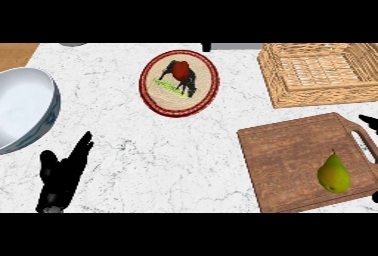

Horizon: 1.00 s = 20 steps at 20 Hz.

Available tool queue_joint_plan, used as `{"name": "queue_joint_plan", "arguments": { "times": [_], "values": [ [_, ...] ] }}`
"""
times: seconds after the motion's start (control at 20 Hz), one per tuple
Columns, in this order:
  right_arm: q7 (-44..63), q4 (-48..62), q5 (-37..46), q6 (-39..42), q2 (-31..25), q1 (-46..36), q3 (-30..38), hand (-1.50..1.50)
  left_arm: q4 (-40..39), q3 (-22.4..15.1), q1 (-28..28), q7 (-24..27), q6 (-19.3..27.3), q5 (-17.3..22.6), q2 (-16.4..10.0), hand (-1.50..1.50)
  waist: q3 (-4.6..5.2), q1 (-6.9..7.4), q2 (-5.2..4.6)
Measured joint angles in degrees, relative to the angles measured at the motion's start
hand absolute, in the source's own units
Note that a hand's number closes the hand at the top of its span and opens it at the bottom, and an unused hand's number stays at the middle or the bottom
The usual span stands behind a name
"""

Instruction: Pick the pear from the cutting board and place it in the basket

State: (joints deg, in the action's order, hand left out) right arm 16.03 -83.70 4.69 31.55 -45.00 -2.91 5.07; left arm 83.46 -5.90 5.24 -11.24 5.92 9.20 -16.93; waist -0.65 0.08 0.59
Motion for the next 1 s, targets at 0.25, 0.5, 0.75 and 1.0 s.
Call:
{"name": "queue_joint_plan", "arguments": {
  "times": [0.25, 0.5, 0.75, 1.0],
  "values": [
    [-0.8, 1.39, 1.93, -0.8, 1.95, -1.08, -0.18, -1.5, 0.75, 0.54, 0.41, -0.59, -0.73, -0.01, -0.11, 0.0, 0.01, 0.09, -0.02],
    [-1.58, 3.41, 5.06, -1.32, 3.86, -2.09, -1.73, -1.5, 1.02, 0.47, 0.11, -1.77, -0.55, -0.82, 0.45, 0.0, 0.06, 0.16, -0.08],
    [-0.39, 4.4, 7.7, 0.02, 4.83, -2.61, -4.0, -1.5, 0.94, 0.9, -0.21, -2.59, -0.86, -1.02, 0.69, 0.0, 0.0, 0.16, -0.05],
    [-0.56, 5.57, 10.32, -0.9, 7.3, -2.34, -5.17, -1.5, 1.3, 1.69, 0.53, -2.01, -1.78, -0.99, 0.78, 0.0, 0.08, 0.09, -0.1]
  ]
}}
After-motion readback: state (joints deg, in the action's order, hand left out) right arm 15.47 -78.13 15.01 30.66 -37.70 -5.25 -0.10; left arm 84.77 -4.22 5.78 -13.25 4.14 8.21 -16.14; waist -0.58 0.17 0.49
